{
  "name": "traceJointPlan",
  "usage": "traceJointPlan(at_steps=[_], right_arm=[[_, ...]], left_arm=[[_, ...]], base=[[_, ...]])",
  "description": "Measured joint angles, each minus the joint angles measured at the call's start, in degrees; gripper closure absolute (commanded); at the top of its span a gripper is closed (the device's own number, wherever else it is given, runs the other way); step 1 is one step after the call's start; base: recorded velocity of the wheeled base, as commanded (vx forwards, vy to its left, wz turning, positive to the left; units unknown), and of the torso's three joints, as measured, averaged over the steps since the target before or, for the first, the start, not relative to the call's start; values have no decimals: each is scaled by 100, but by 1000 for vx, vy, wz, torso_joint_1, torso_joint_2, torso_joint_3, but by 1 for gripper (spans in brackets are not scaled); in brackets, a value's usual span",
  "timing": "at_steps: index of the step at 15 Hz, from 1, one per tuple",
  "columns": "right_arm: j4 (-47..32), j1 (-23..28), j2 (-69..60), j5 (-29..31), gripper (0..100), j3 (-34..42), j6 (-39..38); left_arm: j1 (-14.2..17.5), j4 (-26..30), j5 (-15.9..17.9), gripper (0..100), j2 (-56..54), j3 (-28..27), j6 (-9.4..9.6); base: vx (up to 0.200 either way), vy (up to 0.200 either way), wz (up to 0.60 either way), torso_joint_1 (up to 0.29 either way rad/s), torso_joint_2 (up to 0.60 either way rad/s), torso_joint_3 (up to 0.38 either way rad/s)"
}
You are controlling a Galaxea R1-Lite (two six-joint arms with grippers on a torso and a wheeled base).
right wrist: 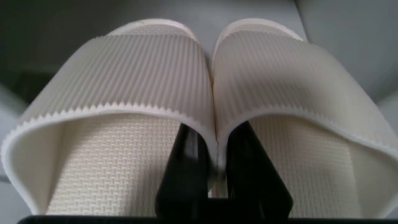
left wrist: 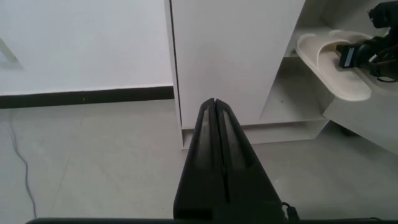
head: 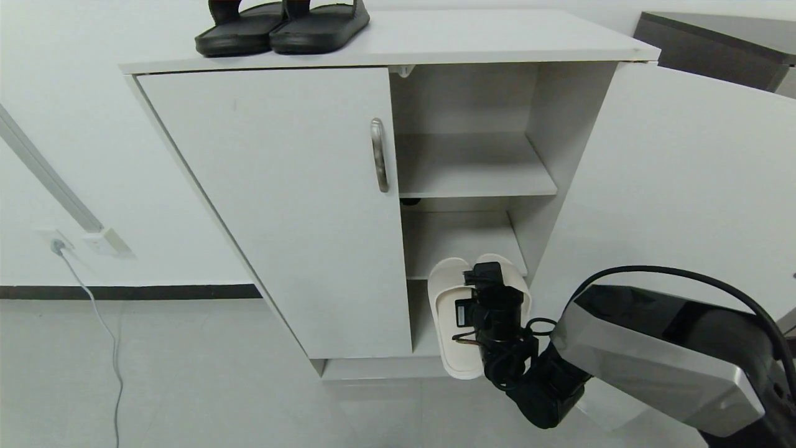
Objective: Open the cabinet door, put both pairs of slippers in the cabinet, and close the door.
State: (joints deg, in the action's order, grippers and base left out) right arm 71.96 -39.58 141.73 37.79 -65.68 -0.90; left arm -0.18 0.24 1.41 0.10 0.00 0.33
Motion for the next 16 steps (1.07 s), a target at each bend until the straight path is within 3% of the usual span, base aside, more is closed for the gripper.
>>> traceJointPlan(at_steps=[6, 16], right_arm=[[-310, 0, 67, -222, 100, -463, -5], [-2110, 414, 841, -410, 100, -2968, 1]], left_arm=[[0, 0, 0, 100, 0, 0, -4], [0, 2, -9, 100, 0, 0, -6]], base=[[33, 0, 0, 0, 0, 0], [0, 0, 0, 0, 0, 0]])
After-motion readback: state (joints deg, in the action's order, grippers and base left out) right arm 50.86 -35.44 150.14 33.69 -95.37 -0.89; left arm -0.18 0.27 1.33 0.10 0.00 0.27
